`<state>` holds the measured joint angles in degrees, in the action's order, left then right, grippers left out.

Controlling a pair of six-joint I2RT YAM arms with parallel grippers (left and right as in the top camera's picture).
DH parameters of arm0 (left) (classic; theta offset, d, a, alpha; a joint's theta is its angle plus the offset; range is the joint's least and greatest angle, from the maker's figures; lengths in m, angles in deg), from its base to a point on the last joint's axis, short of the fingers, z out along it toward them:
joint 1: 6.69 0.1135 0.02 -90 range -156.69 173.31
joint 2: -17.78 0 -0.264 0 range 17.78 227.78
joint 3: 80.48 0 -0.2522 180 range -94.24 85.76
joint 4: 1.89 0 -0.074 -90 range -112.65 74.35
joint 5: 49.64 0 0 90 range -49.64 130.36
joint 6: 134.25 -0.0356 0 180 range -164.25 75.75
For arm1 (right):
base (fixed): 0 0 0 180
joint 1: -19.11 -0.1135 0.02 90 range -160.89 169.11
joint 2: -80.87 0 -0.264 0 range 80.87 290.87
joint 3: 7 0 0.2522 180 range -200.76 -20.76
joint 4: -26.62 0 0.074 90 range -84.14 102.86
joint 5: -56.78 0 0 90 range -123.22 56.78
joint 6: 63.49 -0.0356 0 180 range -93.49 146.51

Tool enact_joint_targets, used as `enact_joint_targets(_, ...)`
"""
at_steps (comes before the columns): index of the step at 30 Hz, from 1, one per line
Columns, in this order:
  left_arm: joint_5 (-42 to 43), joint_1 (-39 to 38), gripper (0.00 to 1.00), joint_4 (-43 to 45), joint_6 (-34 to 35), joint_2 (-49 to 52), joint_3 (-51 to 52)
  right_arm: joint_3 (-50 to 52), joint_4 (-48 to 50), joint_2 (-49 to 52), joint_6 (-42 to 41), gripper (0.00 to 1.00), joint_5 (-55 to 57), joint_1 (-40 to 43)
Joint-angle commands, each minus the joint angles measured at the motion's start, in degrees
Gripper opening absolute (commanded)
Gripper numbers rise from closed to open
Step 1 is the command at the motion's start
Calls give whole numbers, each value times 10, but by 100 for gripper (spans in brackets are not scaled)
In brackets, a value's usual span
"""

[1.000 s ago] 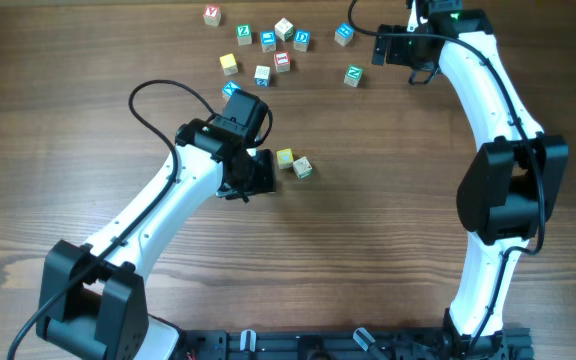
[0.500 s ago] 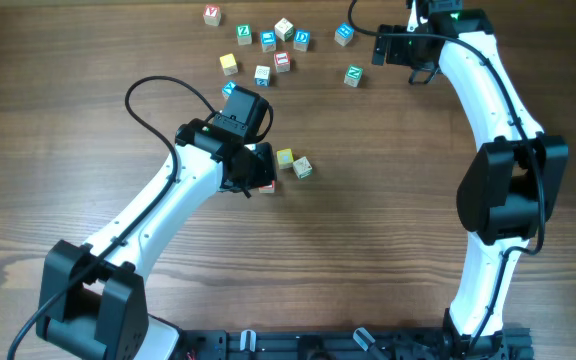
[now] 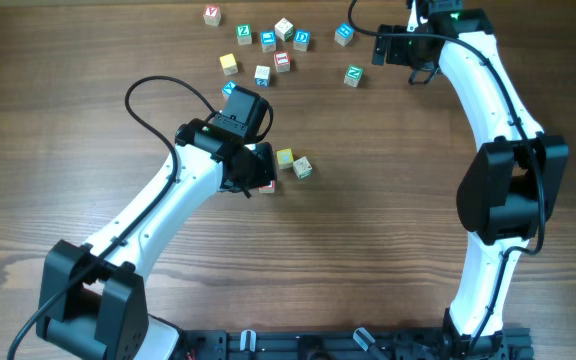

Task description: Form a circle

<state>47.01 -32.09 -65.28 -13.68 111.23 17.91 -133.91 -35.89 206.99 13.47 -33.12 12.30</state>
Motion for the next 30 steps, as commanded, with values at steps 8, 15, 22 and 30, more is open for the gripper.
enact_joint_targets(8, -8, -14, 40, 6, 0, 3, 9, -7, 1, -9, -5, 100, 5, 0)
enact_joint_targets(15, -8, -14, 50, 26, 0, 3, 34, -7, 1, -9, -5, 100, 5, 0)
enact_joint_targets(22, -10, -15, 55, 27, 0, 7, 35, -7, 1, -9, -5, 100, 5, 0)
enact_joint_targets(30, -35, -15, 56, 42, 0, 49, 40, -7, 1, -9, -5, 100, 5, 0)
